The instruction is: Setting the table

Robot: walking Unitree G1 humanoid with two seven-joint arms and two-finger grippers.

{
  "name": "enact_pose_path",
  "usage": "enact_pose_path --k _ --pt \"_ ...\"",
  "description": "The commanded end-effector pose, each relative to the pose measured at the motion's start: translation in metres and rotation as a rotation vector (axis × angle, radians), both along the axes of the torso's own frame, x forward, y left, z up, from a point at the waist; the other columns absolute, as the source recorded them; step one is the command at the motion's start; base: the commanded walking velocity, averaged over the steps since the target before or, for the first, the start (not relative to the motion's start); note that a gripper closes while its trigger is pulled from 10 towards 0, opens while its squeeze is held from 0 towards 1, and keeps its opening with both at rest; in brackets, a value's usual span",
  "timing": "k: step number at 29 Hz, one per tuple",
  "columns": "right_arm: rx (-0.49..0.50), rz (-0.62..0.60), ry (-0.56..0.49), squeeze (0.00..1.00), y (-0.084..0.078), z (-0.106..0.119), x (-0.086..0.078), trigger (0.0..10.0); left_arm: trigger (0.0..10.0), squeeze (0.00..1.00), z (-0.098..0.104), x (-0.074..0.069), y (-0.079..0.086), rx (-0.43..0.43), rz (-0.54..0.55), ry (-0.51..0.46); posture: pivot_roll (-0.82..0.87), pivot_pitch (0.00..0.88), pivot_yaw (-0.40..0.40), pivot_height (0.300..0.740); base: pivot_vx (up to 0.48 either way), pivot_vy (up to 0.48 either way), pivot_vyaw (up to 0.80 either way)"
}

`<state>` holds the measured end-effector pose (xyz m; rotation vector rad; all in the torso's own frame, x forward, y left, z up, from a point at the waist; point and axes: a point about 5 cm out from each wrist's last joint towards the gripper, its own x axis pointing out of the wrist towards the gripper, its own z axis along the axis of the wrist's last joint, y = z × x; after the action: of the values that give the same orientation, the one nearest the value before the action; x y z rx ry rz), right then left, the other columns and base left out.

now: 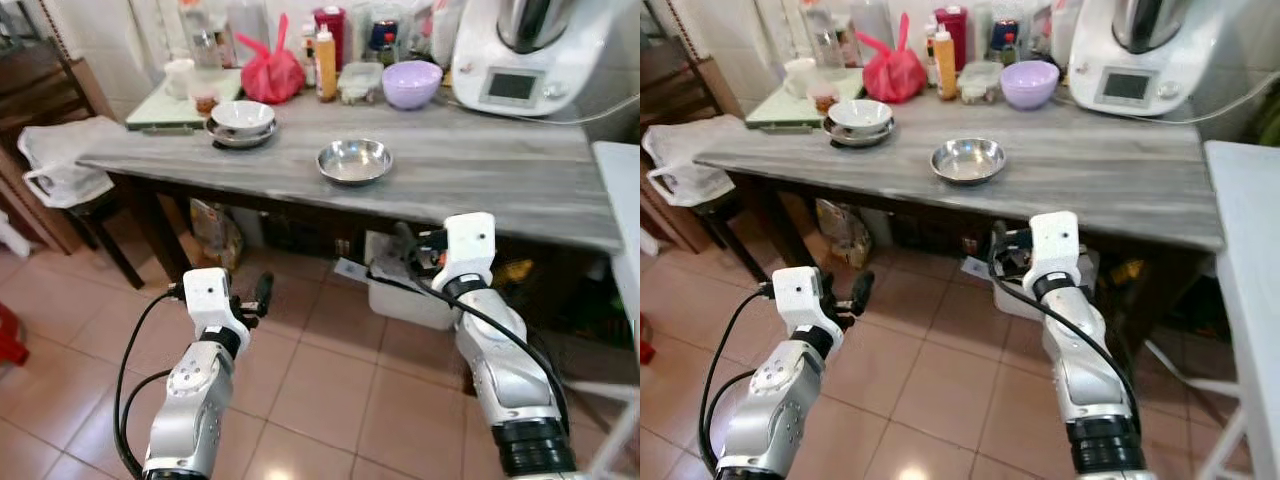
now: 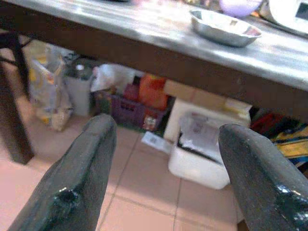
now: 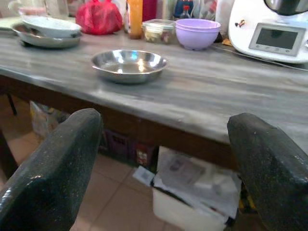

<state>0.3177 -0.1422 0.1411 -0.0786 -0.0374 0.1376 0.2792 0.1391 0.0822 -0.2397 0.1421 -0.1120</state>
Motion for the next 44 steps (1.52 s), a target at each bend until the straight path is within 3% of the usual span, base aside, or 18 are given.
enact_pose_path --k 1,14,19,35,44 --pt "-0.004 0.012 -0.026 0.00 0.004 0.007 0.002 10.0 10.0 0.00 0.002 0.001 0.003 0.012 0.013 -0.004 -0.13 0.015 0.082 0.740 -0.277 0.000 0.00" --pt "0.003 0.009 -0.022 0.00 0.005 0.007 0.002 10.0 10.0 0.00 0.007 0.000 0.000 -0.018 -0.029 -0.045 -0.13 0.020 0.084 0.740 -0.042 0.000 0.00" --pt "0.001 0.007 -0.017 0.00 0.006 0.005 0.002 10.0 10.0 0.00 0.010 0.001 -0.001 -0.010 -0.046 -0.067 -0.14 0.019 0.084 0.740 0.000 0.000 -0.74" --pt "-0.005 0.010 -0.013 0.00 0.005 0.005 0.002 10.0 10.0 0.00 0.007 -0.001 -0.007 -0.024 -0.078 -0.058 -0.14 0.021 0.079 0.740 0.000 -0.295 -0.13" --pt "-0.003 0.017 -0.014 0.00 0.007 0.005 0.001 10.0 10.0 0.00 0.006 -0.001 -0.007 -0.024 -0.081 -0.058 -0.14 0.015 0.079 0.740 0.000 -0.330 -0.58"
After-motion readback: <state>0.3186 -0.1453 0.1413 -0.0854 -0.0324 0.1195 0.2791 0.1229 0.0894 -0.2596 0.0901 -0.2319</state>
